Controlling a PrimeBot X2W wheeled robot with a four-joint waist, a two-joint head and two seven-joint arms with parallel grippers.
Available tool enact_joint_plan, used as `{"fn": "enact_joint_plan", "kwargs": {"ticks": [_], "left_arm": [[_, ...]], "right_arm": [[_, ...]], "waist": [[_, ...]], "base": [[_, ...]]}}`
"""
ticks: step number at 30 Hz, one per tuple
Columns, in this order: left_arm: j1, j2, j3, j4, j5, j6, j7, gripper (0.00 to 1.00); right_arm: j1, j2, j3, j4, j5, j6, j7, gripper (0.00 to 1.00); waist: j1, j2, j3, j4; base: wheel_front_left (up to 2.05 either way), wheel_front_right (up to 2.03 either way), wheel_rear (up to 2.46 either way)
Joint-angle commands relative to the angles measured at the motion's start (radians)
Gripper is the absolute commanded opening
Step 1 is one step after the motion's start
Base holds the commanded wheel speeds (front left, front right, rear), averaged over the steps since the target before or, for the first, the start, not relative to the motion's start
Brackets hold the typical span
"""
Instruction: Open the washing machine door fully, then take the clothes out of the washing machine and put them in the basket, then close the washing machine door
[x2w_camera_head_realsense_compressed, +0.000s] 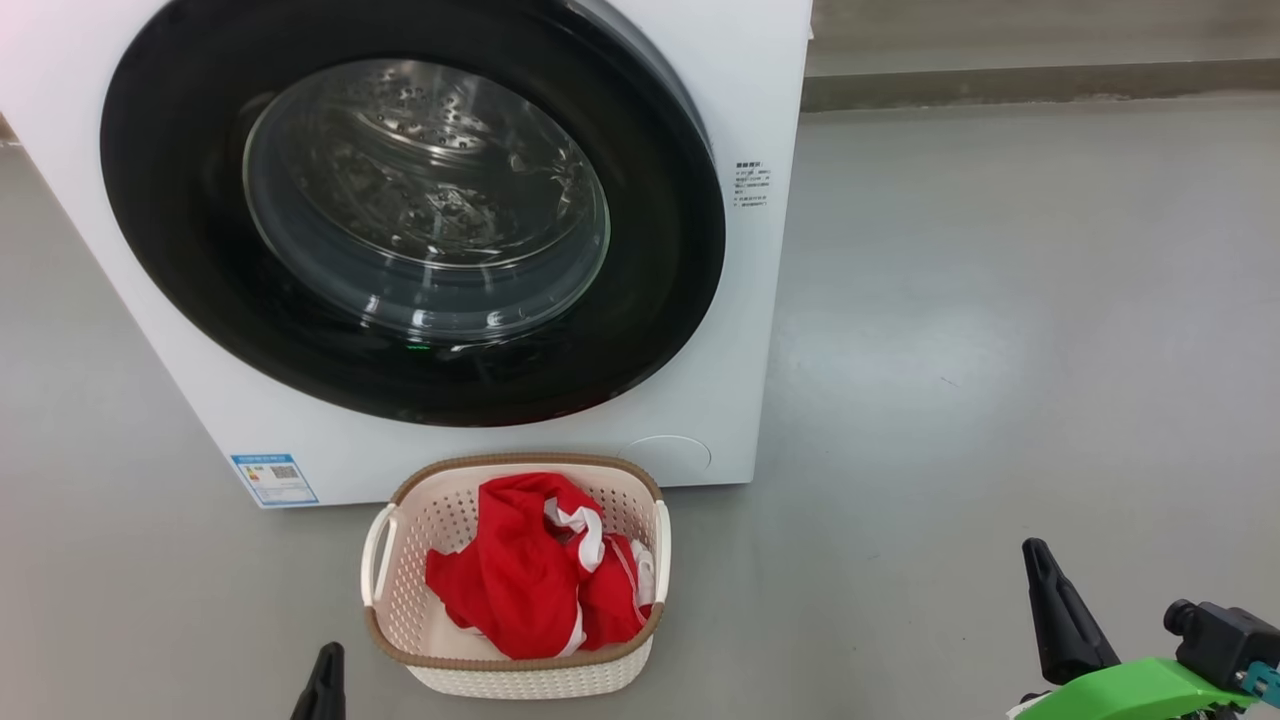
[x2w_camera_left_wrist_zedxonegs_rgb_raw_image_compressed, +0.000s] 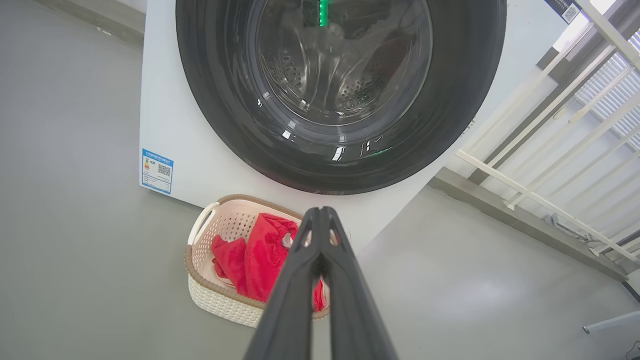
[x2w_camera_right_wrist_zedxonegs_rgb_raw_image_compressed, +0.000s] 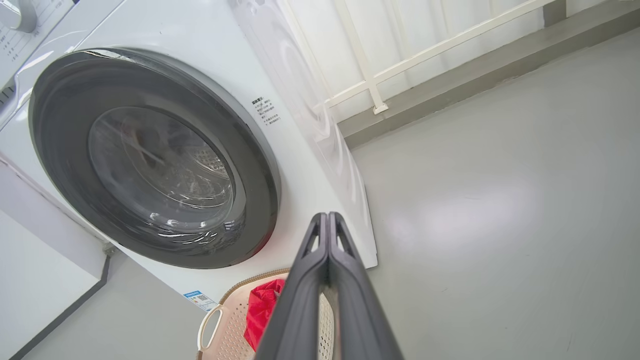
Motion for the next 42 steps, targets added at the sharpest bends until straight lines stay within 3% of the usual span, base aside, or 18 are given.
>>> {"fn": "enact_joint_plan", "kwargs": {"ticks": [1,42], "left_arm": [[-0.052,0.007,0.015,-0.02,-0.027,-0.009,0.005,0.0],[-0.124,0.011,0.049,0.004,-0.487,-0.024,0.12,0.0]], "right_arm": [[-0.054,-0.01,-0.005,-0.024,0.029,0.0,0.005,0.0],[-0.106,-0.02,-0.027,-0.021,0.472,-0.001,0.126,0.0]], "waist": [[-0.0001,0.0,0.001,0.0],[-0.0001,0.0,0.025,0.005]], "base": [[0.0,0.0,0.0],[0.0,0.0,0.0]]}}
